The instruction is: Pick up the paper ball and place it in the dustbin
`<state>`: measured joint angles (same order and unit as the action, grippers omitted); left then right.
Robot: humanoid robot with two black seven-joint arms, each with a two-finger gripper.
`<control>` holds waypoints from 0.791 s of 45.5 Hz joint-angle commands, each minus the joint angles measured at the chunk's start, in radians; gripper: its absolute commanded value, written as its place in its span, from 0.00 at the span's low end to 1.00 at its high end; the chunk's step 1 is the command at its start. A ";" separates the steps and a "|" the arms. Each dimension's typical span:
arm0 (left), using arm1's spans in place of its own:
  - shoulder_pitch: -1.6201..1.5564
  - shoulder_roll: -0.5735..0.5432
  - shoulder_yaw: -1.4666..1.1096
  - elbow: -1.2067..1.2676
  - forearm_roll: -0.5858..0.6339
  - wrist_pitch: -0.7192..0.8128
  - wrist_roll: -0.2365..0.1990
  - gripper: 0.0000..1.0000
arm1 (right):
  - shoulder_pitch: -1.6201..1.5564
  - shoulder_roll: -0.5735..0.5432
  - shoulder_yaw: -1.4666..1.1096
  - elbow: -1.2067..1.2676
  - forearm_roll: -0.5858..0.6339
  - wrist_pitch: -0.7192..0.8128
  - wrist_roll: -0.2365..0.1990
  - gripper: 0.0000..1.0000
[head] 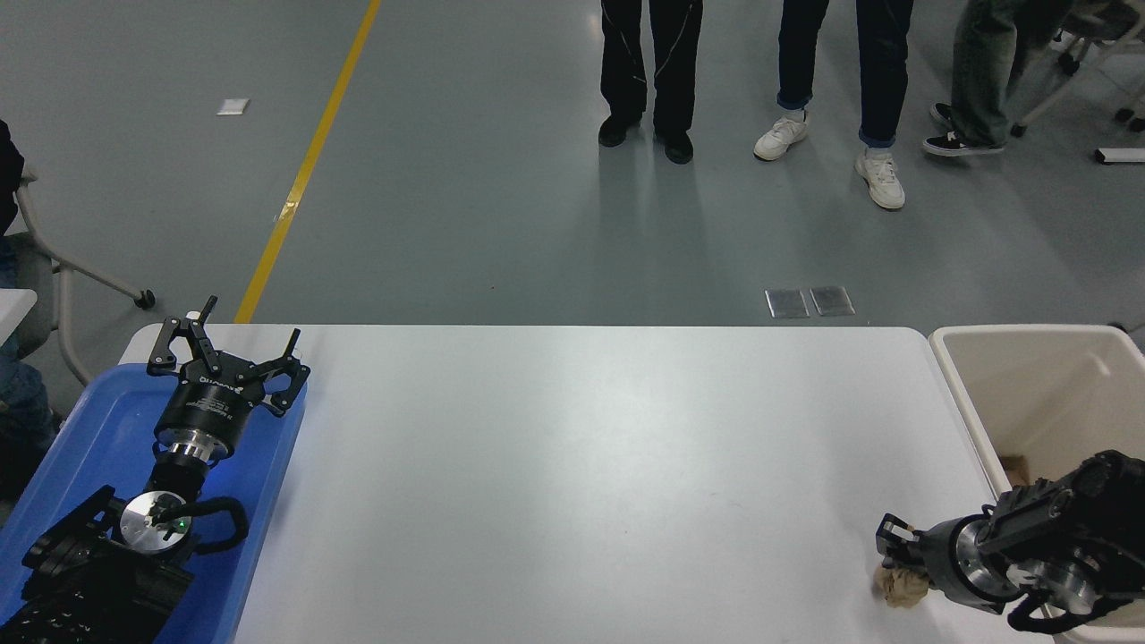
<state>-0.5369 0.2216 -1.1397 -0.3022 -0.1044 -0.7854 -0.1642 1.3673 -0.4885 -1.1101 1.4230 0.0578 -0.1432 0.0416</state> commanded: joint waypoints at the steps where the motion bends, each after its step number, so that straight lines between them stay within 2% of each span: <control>1: 0.000 -0.001 0.000 0.000 0.000 0.000 0.000 0.99 | 0.226 -0.033 -0.118 0.157 -0.029 0.056 0.006 0.00; 9: 0.000 -0.001 0.000 0.000 0.000 0.000 0.000 0.99 | 0.461 -0.065 -0.194 0.263 -0.059 0.163 0.014 0.00; 27: 0.000 0.001 0.000 0.000 0.000 0.000 -0.001 0.99 | 1.091 -0.163 -0.274 0.322 -0.059 0.749 0.014 0.00; 36: 0.002 -0.001 0.000 0.000 0.000 0.000 -0.001 0.99 | 1.276 -0.160 -0.263 0.322 -0.059 0.929 0.012 0.00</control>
<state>-0.5367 0.2218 -1.1397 -0.3021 -0.1044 -0.7854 -0.1646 2.3766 -0.6340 -1.3644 1.7324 0.0007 0.5406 0.0554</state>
